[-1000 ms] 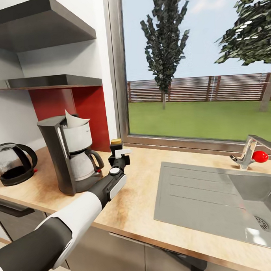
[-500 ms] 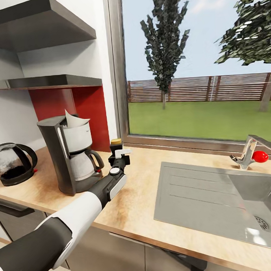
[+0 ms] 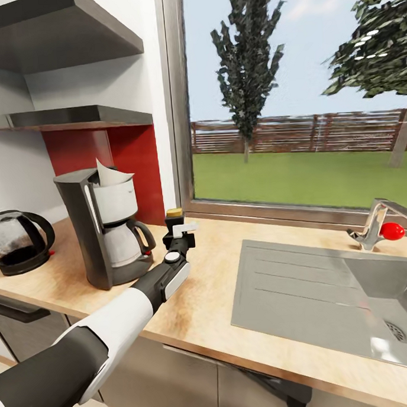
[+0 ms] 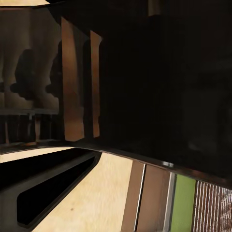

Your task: Set up a coffee station on the kitchen countertop: keep the coffee maker on the countertop, move the bottle of coffee from the kitchen shelf to the counter next to the coffee maker, place a paper coffee filter on top of the coffee maker, put the saucer next to the coffee maker with the coffee cup on the saucer, and place the electric kettle next to the coffee maker.

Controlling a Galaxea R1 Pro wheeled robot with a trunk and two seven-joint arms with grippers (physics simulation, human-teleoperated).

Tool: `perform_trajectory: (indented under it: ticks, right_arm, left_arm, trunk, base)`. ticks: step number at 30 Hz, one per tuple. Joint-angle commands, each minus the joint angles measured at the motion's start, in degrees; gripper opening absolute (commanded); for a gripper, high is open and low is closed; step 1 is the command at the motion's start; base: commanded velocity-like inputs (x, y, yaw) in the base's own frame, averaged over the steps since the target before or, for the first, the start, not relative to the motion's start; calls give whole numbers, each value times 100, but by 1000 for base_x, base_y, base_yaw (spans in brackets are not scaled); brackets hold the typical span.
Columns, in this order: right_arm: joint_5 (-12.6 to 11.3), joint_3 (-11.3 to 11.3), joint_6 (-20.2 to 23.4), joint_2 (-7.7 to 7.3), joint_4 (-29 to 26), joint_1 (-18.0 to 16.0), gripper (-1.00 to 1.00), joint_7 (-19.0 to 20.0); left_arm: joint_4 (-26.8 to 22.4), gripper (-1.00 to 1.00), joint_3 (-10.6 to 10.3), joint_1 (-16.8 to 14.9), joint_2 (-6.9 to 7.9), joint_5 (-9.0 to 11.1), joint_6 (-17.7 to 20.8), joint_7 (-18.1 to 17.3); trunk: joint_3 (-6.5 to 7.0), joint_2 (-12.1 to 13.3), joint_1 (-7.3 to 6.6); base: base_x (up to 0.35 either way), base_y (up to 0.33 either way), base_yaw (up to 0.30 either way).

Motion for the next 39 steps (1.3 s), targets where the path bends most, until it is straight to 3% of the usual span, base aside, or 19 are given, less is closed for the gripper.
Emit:
perform_trajectory:
  ticks: [1, 26, 39]
  right_arm:
    - [-22, 46, -43, 0, 17, -9, 100, 1]
    - [-18, 47, -34, 0, 25, -6, 100, 10]
    - [-16, 50, -34, 0, 26, -8, 100, 10]
  left_arm:
    - [10, -100, -43, -10, 0, 48, -39, 30]
    - [10, -100, -43, -10, 0, 48, -39, 30]
    - [10, -100, -43, -10, 0, 48, -39, 36]
  trunk:
    - [-7, -4, 0]
    - [-348, -766, 417]
    - [-386, -766, 417]
  base:
    - [0, 0, 0]
    - [0, 0, 0]
    - [0, 0, 0]
